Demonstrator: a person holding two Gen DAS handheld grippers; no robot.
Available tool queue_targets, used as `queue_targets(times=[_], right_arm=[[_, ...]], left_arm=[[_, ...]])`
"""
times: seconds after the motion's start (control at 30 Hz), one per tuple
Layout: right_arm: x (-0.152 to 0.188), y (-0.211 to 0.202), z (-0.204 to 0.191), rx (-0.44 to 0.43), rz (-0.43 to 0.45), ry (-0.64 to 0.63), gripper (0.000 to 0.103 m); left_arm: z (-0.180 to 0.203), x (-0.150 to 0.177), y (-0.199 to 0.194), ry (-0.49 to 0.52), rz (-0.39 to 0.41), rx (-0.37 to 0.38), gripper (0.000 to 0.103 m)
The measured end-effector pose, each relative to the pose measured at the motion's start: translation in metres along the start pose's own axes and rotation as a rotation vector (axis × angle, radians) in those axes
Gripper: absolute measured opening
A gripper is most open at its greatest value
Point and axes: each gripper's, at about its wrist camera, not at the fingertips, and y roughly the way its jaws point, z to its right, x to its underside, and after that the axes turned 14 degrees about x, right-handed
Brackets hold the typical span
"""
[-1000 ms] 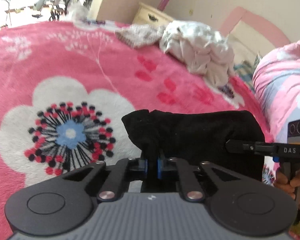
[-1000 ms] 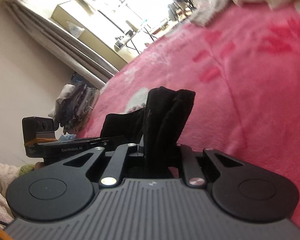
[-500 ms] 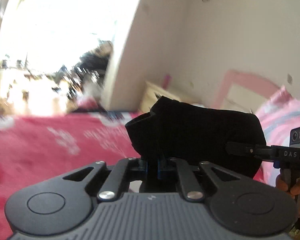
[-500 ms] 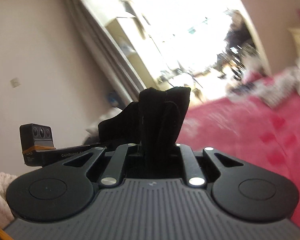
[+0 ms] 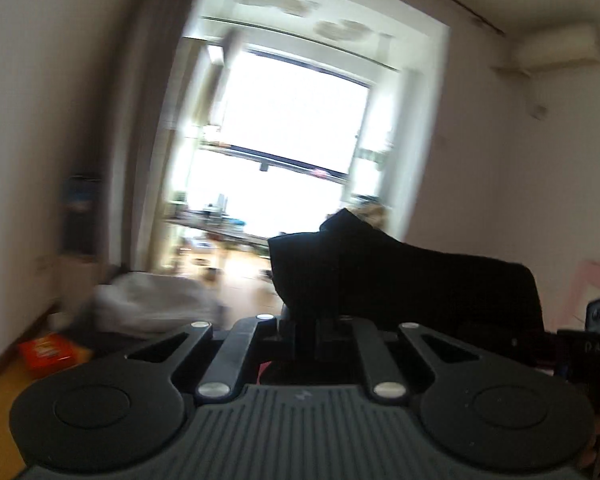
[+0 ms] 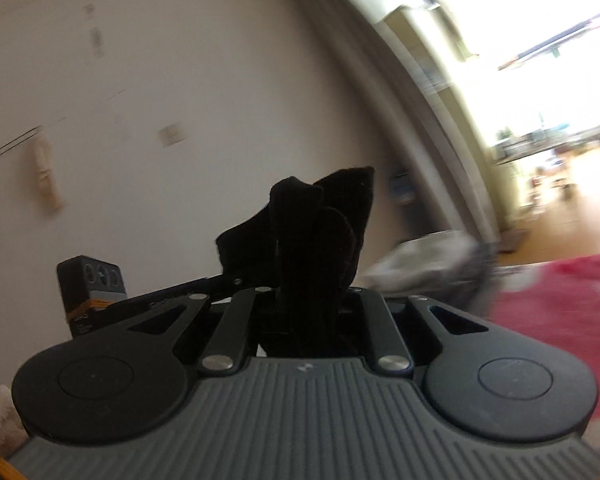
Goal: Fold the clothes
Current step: 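Lift the folded black shirt with both grippers and carry it to the clothes stack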
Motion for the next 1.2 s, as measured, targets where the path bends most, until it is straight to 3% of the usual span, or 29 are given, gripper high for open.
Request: queue_targets(times=[0.2,0.3,0.47,0.63,0.87,1.2], right_arm=[[0.015,0.083,-0.045,-0.134,-0.100,0.058,0.010],[0.034,0.108,-0.058,-0.181,-0.132,0.091,0.010],[0.072,0.133,-0.078,-0.208,-0.190,0.163,0.010],[0.111,0.132,-0.081,-0.213,-0.221,0.266,0.010],[0.147,0.148,-0.055,-0.153,-0.282,0.448,0.010],[0.169,0.194,0.026,0.086,-0.308,0.506,0.010]], left_arm=[[-0.044,-0.014,-0.061,-0.042,0.030,-0.155,0.009],[-0.053,-0.012,-0.079,-0.032,0.022,-0.195,0.009],[-0.077,0.007,-0.076,-0.083,-0.030,-0.220,0.009],[-0.112,0.025,-0.076,-0.156,-0.070,-0.219,0.009],[-0.156,0.042,-0.027,-0.210,-0.192,-0.190,0.009],[-0.239,0.094,0.064,-0.290,-0.332,-0.117,0.009]])
